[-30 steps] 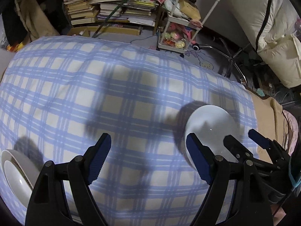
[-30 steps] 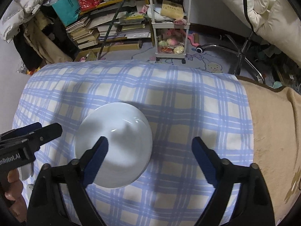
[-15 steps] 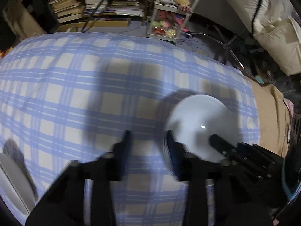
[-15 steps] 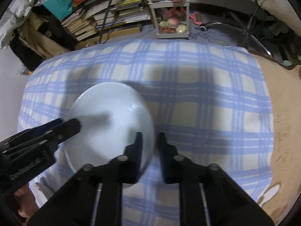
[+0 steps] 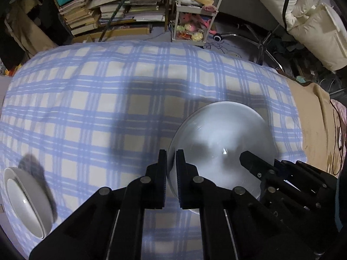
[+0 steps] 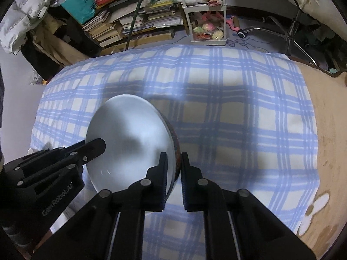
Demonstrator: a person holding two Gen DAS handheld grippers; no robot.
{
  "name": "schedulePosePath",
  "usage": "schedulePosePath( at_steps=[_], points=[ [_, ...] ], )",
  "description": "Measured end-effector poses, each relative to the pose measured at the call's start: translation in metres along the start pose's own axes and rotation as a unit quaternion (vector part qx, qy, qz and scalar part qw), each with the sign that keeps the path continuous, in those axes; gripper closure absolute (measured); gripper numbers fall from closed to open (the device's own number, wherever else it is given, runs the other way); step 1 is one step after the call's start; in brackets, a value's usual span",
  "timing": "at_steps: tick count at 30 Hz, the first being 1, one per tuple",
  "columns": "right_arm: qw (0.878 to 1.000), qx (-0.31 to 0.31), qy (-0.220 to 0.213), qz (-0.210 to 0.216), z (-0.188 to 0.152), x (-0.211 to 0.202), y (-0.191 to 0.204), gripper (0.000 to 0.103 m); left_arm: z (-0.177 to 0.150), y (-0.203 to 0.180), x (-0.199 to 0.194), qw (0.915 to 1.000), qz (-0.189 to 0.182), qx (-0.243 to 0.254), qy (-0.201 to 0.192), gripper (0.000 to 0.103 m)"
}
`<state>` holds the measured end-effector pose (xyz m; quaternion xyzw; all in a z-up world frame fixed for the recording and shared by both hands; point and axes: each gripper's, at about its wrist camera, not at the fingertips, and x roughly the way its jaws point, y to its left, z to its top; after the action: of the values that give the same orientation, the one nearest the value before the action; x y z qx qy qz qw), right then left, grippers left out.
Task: Organize plates and bowls
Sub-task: 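Lift the red-patterned bowl and carry it over the nested bowls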
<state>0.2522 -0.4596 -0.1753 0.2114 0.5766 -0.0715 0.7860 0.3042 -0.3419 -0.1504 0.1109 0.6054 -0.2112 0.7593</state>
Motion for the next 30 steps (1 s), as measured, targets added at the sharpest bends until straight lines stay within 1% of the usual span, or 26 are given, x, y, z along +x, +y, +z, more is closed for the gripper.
schedulePosePath(
  at_steps=[5,8,15,18,21,23,26,30],
  points=[
    [1.0,-0.013,-0.01,0.003,-0.007,-0.014,0.023,0.09,-0.01,0.013,-0.029,0.9997,0.004,0.009,-0.021,0.095],
    [1.0,-0.018,-0.016,0.006,-0.009,-0.022,0.037,0.09,-0.016,0.024,-0.044,0.9995,0.008,0.007,-0.029,0.095],
    [0.999,-0.04,-0.029,0.001,-0.019,-0.042,0.081,0.09,-0.03,0.06,-0.075,0.9985,0.002,-0.02,-0.051,0.095],
    [0.999,-0.045,-0.03,0.007,-0.026,-0.048,0.101,0.09,-0.038,0.073,-0.085,0.9981,0.009,-0.024,-0.057,0.095],
    [0.997,-0.07,-0.035,-0.002,-0.034,-0.051,0.124,0.09,-0.047,0.087,-0.094,0.9977,0.017,-0.025,-0.061,0.095],
    [0.997,-0.076,-0.032,0.003,-0.037,-0.051,0.139,0.09,-0.054,0.1,-0.099,0.9972,0.024,-0.031,-0.063,0.095],
    [0.995,-0.091,-0.031,0.005,-0.042,-0.05,0.158,0.09,-0.064,0.122,-0.108,0.9964,0.03,-0.045,-0.066,0.095],
    [0.993,-0.109,-0.029,0.019,-0.047,-0.047,0.188,0.09,-0.077,0.15,-0.119,0.9948,0.034,-0.066,-0.07,0.095]
  ],
)
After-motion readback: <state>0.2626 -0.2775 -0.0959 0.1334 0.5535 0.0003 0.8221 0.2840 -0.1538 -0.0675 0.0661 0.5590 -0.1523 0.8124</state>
